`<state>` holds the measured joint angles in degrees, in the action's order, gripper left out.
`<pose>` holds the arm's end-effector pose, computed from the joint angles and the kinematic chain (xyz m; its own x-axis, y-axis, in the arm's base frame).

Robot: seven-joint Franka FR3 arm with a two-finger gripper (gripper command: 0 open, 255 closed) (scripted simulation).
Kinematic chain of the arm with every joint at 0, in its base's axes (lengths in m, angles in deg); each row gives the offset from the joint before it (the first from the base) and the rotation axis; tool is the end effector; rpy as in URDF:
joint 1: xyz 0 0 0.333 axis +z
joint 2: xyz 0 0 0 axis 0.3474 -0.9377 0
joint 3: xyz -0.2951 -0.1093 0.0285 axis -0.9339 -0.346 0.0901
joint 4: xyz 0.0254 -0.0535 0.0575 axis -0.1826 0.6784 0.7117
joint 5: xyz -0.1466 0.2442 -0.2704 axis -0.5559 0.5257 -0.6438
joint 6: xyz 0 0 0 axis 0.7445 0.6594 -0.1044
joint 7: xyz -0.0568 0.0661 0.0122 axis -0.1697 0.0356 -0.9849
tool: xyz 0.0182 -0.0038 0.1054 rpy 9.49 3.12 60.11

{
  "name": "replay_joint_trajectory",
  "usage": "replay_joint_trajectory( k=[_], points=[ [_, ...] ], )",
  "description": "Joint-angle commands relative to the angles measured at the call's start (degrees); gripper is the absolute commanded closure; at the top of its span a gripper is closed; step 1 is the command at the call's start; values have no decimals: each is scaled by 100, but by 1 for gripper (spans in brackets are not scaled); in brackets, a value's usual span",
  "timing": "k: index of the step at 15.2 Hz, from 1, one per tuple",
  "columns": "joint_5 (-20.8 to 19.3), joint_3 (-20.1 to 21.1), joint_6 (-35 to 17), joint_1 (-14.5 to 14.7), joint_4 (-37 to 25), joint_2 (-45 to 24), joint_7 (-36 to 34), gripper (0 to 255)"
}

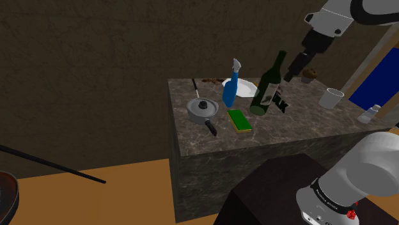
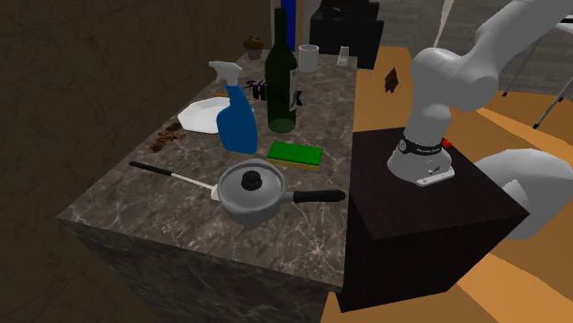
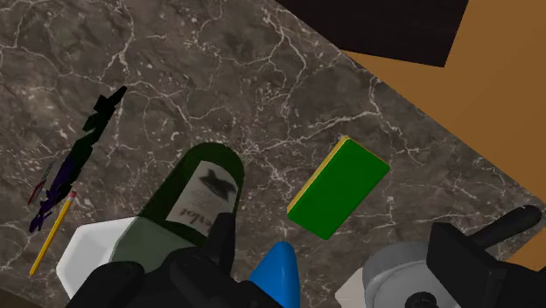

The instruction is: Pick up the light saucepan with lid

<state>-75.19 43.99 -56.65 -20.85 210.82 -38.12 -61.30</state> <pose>0.3129 -0.0125 0.5962 0.9798 0.1394 0.1433 0.1430 -0.9896 -0.0151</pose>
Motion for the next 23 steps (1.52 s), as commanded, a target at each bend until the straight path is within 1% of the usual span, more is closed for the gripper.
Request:
replay_joint_trajectory(
  k=[1, 7, 13, 18, 23],
  points=[
    [0, 0, 0, 0, 0, 0, 0, 0],
    [316, 949, -442, 2, 39, -635, -1386, 0],
    [447, 1839, -865, -74, -288, -1652, -2784, 0],
    [298, 2514, -1142, -204, -822, -2742, -4003, 0],
    [-160, 3044, -1281, -279, -1579, -4034, -5306, 0]
  ],
)
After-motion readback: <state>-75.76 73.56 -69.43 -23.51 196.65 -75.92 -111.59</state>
